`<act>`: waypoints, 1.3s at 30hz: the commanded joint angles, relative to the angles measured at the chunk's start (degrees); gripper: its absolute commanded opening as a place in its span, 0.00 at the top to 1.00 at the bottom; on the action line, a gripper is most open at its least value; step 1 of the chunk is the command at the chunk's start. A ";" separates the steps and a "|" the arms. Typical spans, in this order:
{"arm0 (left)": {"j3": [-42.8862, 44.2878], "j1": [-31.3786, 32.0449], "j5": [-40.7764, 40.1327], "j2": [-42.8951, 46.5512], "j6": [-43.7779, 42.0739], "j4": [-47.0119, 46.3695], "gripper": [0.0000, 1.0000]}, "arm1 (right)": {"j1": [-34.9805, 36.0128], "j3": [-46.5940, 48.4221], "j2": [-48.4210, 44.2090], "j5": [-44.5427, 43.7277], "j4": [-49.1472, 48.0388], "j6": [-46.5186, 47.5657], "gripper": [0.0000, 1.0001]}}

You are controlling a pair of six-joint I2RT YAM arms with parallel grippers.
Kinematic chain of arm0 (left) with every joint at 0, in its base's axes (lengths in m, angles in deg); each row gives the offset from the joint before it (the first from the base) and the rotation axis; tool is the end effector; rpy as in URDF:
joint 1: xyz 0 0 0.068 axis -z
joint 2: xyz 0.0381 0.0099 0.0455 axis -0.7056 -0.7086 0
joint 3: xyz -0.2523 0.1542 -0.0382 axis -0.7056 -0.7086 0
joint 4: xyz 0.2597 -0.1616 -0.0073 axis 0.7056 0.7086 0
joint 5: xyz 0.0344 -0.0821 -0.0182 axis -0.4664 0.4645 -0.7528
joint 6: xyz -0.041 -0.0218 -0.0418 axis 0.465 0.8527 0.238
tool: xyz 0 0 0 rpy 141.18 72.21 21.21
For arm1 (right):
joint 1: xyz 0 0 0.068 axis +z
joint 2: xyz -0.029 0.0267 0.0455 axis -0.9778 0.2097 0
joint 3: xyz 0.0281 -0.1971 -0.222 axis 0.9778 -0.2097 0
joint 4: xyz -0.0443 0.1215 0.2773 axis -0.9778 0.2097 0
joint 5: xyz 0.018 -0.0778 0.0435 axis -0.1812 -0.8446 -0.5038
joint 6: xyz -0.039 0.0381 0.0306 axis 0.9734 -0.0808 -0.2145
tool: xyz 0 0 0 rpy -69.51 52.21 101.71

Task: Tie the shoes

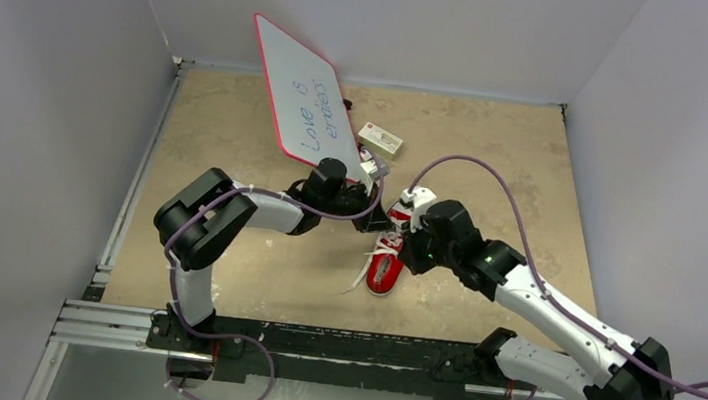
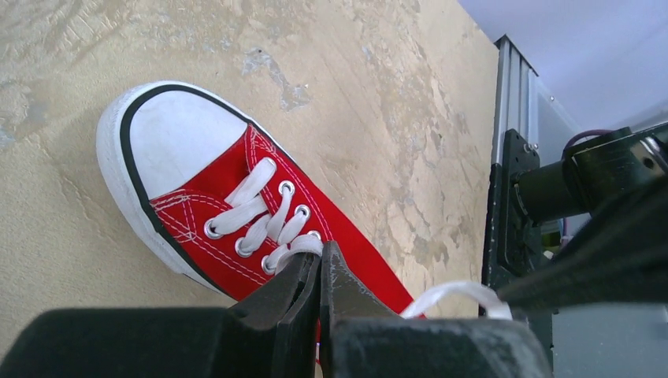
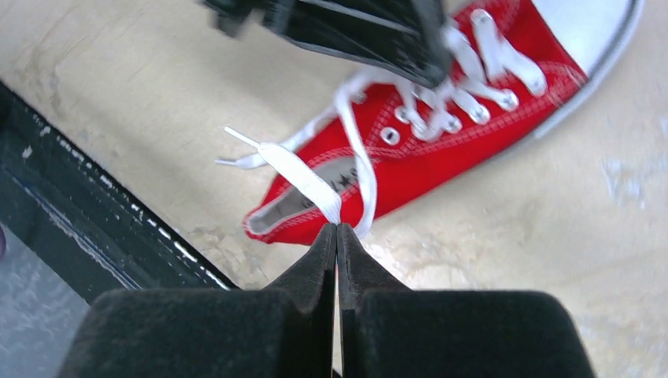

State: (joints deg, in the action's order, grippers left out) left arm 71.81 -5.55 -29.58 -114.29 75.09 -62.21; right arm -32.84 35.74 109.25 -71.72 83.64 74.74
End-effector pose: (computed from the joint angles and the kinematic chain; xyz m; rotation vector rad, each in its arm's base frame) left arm 0.3070 -0.2905 0.1442 0.7623 1.9808 -1.3670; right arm 0.1857 0.1907 0.2638 -0.7181 2.1657 0.5986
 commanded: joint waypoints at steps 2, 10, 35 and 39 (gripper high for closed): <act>-1.81 -0.13 -1.08 1.27 5.40 -10.29 1.00 | -4.40 -0.93 -1.46 0.53 4.41 -10.71 1.00; -3.63 -0.16 -1.83 1.85 6.40 -11.72 1.00 | -9.66 0.82 4.04 -4.51 10.01 -14.96 1.00; -5.51 -0.09 -0.77 8.03 3.05 -2.83 1.00 | -18.54 9.60 18.23 -1.43 25.58 -19.20 0.47; -5.20 -0.13 0.06 8.02 2.96 -1.88 1.00 | -18.82 8.54 14.81 14.69 9.43 -3.42 0.48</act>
State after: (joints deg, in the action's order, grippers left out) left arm 64.99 -5.55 -31.28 -108.47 79.27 -63.65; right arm -51.35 42.88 127.72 -71.26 104.58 56.46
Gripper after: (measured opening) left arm 0.009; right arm 0.526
